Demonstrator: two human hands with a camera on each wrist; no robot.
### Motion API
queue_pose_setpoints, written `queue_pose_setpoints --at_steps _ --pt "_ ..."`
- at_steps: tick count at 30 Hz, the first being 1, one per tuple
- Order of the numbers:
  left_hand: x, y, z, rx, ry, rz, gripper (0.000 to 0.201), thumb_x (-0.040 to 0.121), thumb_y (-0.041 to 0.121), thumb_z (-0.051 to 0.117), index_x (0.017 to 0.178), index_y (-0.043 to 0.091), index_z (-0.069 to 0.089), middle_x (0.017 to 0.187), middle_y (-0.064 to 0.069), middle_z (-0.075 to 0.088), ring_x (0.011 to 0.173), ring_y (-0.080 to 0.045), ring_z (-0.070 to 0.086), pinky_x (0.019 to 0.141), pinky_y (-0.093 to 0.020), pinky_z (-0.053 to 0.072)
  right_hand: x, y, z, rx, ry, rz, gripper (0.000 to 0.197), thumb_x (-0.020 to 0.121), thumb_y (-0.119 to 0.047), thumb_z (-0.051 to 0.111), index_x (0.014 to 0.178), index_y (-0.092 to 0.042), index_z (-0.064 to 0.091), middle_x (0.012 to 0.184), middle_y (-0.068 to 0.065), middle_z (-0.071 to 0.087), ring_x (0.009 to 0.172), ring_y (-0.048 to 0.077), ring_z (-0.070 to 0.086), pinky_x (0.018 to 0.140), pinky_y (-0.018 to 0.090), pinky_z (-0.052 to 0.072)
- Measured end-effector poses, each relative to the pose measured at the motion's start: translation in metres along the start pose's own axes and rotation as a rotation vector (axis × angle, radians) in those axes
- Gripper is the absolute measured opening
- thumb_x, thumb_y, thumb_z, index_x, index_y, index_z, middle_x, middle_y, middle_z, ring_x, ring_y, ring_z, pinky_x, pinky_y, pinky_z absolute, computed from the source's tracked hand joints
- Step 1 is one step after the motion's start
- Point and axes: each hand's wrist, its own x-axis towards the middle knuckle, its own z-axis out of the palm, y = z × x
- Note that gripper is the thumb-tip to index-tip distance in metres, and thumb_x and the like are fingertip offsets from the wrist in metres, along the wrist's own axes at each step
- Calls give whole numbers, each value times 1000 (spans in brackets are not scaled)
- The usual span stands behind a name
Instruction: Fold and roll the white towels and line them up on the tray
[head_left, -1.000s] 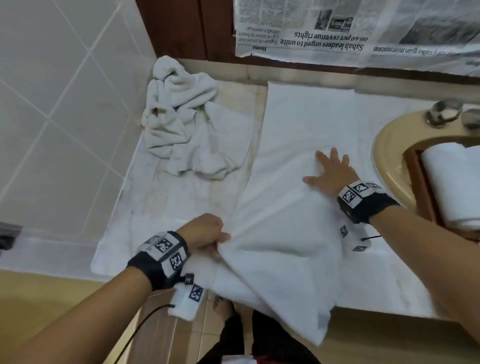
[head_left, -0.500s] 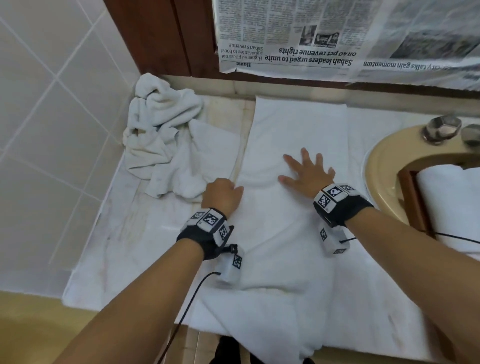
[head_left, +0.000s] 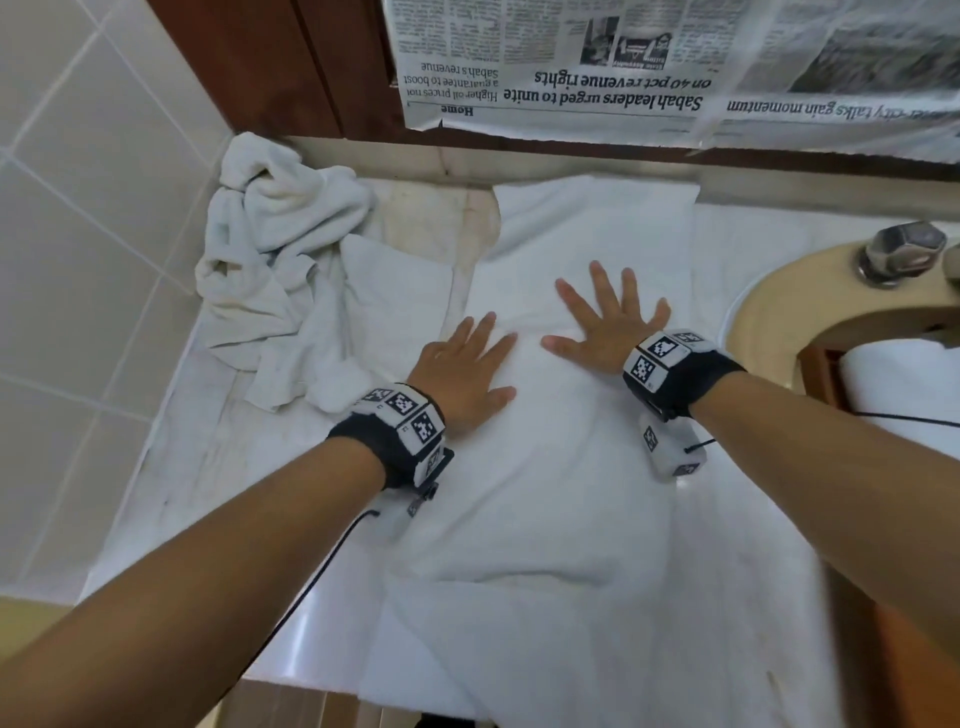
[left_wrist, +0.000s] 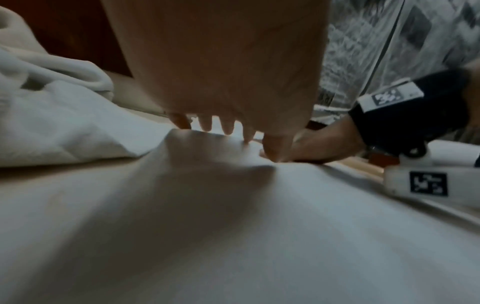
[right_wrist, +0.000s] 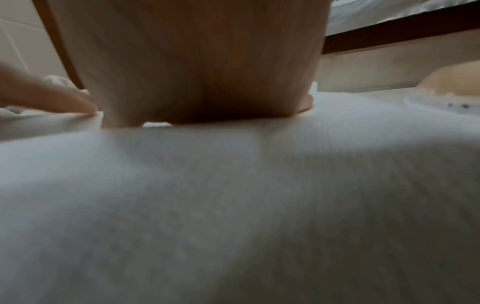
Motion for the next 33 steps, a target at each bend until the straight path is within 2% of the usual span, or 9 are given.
queue_pose_setpoints --at_steps 2,6,11,13,16,22,26,30,33 --pt "3 -7 6 58 -23 -15 72 98 58 26 153 30 -11 157 2 -29 147 -19 -19 118 -43 4 13 8 -12 0 12 -9 93 62 -96 10 141 -56 -18 154 -13 -32 144 26 -27 110 65 -5" --pt "8 -12 6 110 -36 -43 79 93 69 20 152 30 -16 155 6 -34 145 -19 -24 118 -46 -2 26 9 -36 9 -6 8 81 81 -83 26 146 -51 -11 157 -10 -26 146 28 -21 112 63 -2" --pt "23 -18 -9 138 -70 -67 87 86 78 18 151 32 -17 156 9 -31 147 -21 -19 117 -50 -3 -44 -22 -6 104 78 3 77 93 -61 39 153 -24 9 162 1 -10 148 28 -2 116 51 14" --pt "29 -16 -15 156 -76 -72 88 87 78 18 152 30 -16 157 8 -29 148 -22 -17 117 -51 -3 -91 -28 19 132 0 -6 79 92 -65 34 153 -25 4 161 -1 -14 148 27 -6 115 52 13" --pt "40 -15 -24 156 -81 -83 89 87 78 19 152 29 -16 157 7 -29 148 -24 -15 117 -53 -3 -120 -17 44 103 -131 30 91 87 -74 33 150 -33 -18 154 -9 -34 145 26 -23 116 55 5" --pt "68 -6 -48 110 -88 -161 86 88 76 24 153 31 -12 159 7 -24 149 -29 -9 116 -54 3 -71 17 22 -15 -139 8 98 85 -74 39 145 -36 -28 150 -9 -40 143 31 -28 115 57 2" --pt "66 -2 -47 -32 -11 -169 77 93 68 29 153 33 -5 160 7 -19 149 -26 -5 116 -53 8 -48 29 -7 -29 -10 27 90 89 -60 50 153 -27 -4 161 0 -17 148 31 -7 116 55 12" --pt "40 -5 -39 -95 125 -71 69 97 60 31 154 31 6 162 8 -9 149 -20 0 114 -48 14 -108 13 0 371 298 125 53 94 -32 56 140 -9 42 146 14 41 133 30 38 108 39 31" --pt "20 -8 -30 -101 96 -17 66 99 57 30 154 28 10 163 7 -3 149 -16 2 115 -46 13 -179 -2 29 560 465 187 63 81 -45 69 133 -15 51 131 6 56 123 27 45 102 41 38"
